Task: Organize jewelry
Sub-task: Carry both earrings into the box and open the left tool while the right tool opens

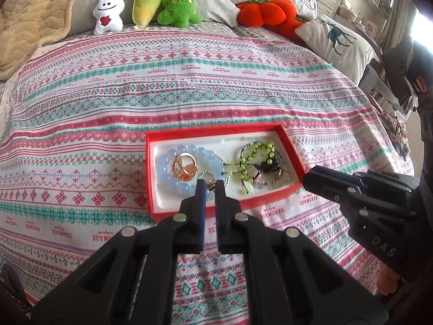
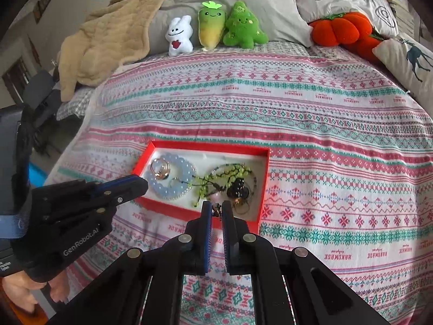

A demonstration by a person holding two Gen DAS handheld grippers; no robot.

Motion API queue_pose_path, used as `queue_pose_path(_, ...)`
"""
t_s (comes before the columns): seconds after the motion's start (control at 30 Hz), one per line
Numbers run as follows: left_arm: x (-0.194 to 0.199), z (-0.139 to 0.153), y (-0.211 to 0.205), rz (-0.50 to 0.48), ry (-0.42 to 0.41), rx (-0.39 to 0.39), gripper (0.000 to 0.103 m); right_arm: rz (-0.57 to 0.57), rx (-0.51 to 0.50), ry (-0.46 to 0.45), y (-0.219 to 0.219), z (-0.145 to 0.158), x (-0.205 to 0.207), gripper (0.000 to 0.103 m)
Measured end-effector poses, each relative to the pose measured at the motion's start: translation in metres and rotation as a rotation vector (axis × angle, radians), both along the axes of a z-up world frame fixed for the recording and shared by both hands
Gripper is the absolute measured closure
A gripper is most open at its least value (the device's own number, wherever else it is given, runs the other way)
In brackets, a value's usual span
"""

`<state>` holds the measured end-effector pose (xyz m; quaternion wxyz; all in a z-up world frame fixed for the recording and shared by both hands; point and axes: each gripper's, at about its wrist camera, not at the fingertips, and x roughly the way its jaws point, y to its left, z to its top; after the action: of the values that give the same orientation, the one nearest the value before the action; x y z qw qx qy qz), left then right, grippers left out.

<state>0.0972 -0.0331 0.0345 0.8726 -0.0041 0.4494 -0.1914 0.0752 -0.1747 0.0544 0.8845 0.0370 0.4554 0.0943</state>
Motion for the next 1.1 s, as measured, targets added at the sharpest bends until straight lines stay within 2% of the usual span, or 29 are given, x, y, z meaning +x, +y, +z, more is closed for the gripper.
queue_pose_path(0.27, 0.015, -0.002, -0.007, 0.008, -0.005, -0.012, 0.096, -0.005, 0.016, -0.002, 0.0, 0.002, 0.019, 0.095)
queue_pose_path(0.67, 0.027, -0.014, -0.009, 0.02, 0.002, 0.011, 0.095, 0.0, 0.0, 0.037, 0.002, -0.016, 0.036, 0.095)
queue_pose_path(0.87, 0.022, -0.008, -0.005, 0.018, -0.019, 0.027, 0.082, 0.005, 0.005, 0.033, 0.002, -0.017, 0.038, 0.095)
queue_pose_path(1.0, 0.017, -0.005, 0.0, 0.021, -0.026, 0.046, 0.063, 0.005, 0.007, 0.028, 0.003, -0.014, 0.038, 0.089)
queue_pose_path(1.1, 0.013, -0.001, 0.005, 0.021, -0.035, 0.048, 0.054, -0.006, 0.0, 0.028, 0.001, -0.013, 0.038, 0.087)
